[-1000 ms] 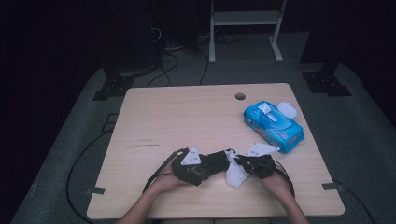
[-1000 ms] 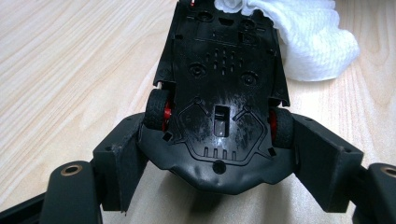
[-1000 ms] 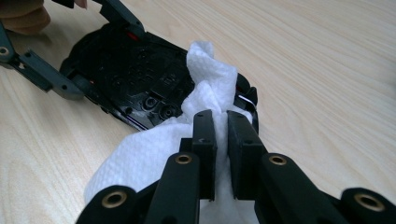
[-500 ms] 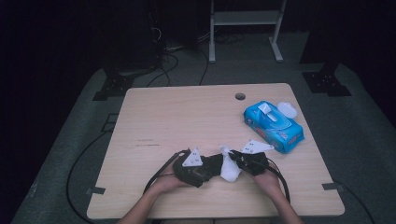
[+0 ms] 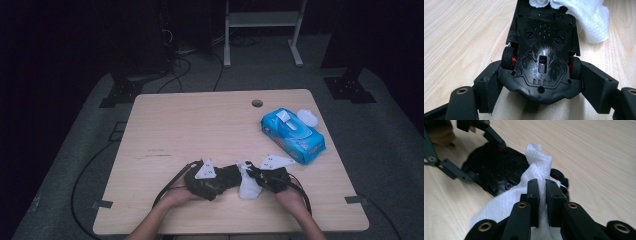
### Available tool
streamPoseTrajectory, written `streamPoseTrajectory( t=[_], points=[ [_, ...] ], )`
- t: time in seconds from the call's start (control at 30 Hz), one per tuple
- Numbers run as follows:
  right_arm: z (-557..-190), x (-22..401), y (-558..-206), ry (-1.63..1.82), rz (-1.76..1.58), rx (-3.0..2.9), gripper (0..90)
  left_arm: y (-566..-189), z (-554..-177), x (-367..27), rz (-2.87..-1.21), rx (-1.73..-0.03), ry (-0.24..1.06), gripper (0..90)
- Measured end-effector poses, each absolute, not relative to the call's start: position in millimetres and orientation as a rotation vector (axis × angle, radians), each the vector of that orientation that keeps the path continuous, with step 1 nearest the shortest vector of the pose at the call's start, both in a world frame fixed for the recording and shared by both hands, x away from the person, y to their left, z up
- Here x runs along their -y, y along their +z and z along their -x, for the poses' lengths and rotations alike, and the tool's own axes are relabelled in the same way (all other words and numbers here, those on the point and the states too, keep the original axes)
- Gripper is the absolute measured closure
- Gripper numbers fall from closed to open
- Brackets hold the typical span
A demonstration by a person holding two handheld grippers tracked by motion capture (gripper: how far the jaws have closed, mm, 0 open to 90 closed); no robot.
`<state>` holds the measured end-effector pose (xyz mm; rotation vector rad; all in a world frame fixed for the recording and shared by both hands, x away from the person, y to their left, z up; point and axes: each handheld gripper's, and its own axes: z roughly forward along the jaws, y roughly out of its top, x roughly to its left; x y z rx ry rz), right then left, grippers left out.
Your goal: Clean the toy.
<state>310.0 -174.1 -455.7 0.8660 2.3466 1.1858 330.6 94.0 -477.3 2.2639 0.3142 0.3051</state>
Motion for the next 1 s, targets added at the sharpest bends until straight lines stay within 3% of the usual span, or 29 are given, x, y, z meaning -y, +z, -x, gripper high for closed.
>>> streamPoseTrajectory(
  t=[0.23,0.57,1.0],
  points=[
    [-307,175,-455,1.157,-0.860,-2.349,81.8,-479,-331,-92,-2.270,-0.317,0.315,24.0],
    [-322,138,-453,1.156,-0.813,-2.322,81.8,-479,-331,-92,-2.268,-0.321,0.331,24.0],
    [-315,173,-450,1.087,-0.860,-2.307,81.9,-478,-329,-93,-2.284,-0.288,0.348,24.0]
  ],
)
